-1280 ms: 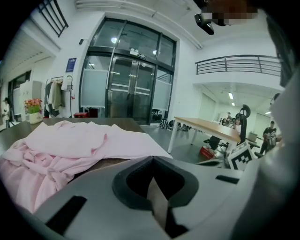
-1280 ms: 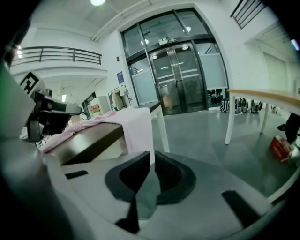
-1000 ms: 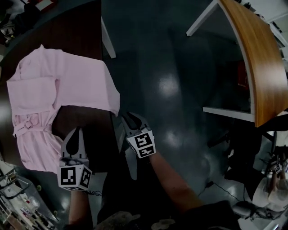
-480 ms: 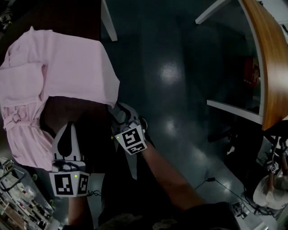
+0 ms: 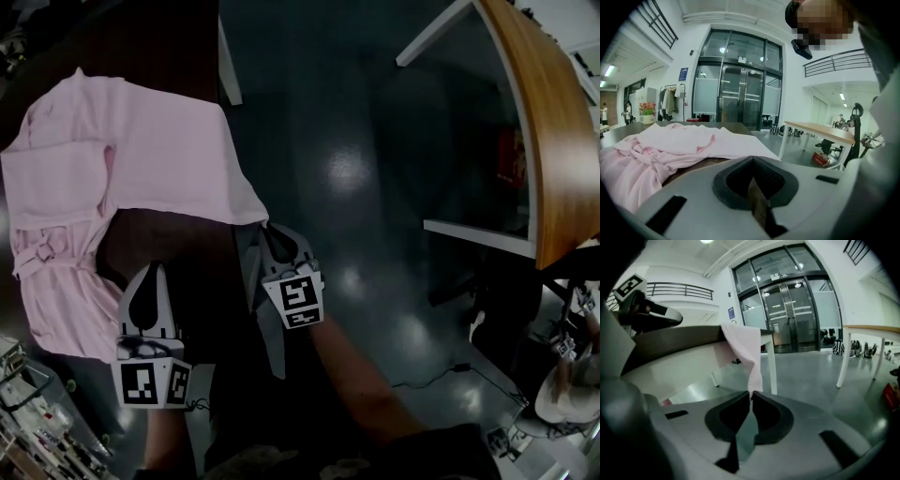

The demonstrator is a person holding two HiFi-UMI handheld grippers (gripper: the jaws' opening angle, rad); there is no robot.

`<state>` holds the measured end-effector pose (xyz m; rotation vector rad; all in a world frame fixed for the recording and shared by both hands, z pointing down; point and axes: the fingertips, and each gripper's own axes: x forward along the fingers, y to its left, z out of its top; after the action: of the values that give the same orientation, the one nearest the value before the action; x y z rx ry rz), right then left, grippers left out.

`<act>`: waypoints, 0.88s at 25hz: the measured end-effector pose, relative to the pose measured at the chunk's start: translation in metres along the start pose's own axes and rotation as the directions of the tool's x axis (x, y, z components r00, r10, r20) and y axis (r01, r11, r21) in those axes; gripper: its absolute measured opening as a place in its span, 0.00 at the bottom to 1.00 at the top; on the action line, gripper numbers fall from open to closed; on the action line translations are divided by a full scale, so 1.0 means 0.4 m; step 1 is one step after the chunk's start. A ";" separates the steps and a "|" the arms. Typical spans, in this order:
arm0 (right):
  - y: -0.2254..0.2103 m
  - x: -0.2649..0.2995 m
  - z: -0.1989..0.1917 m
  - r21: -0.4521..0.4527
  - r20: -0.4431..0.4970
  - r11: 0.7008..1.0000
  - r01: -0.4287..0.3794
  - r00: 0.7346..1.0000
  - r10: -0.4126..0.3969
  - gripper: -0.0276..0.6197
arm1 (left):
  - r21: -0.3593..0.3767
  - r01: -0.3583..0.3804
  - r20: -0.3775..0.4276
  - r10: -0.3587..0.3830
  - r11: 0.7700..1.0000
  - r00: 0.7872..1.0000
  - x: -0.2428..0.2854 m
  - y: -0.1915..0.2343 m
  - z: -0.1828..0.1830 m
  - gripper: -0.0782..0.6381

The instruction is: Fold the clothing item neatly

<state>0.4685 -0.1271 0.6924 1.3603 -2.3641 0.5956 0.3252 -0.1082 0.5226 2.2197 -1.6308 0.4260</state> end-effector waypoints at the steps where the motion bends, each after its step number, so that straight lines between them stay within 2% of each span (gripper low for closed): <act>1: -0.016 -0.013 0.021 0.002 0.013 1.000 0.026 1.000 -0.026 0.06 | 0.001 0.004 0.008 -0.004 1.000 1.000 -0.002 0.006 0.007 0.12; 7: -0.106 -0.096 0.178 -0.009 0.094 0.980 0.201 0.975 -0.200 0.06 | 0.005 0.023 0.059 -0.023 1.000 0.998 -0.034 0.072 0.054 0.12; 12: -0.127 -0.153 0.324 -0.024 0.159 0.953 0.300 0.943 -0.293 0.06 | 0.004 0.038 0.078 -0.039 0.999 0.996 -0.099 0.140 0.103 0.12; 16: -0.096 -0.195 0.448 -0.028 0.218 0.936 0.350 0.916 -0.336 0.06 | 0.021 0.053 0.079 -0.054 0.998 0.995 -0.154 0.203 0.124 0.12; 22: -0.001 -0.230 0.590 -0.038 0.295 0.927 0.372 0.891 -0.345 0.06 | 0.017 0.100 0.110 -0.101 0.995 0.989 -0.219 0.277 0.150 0.12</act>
<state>0.4921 -0.1823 0.4463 1.8847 -2.2204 0.1890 0.1956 -0.0913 0.4422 2.3601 -1.5647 0.2896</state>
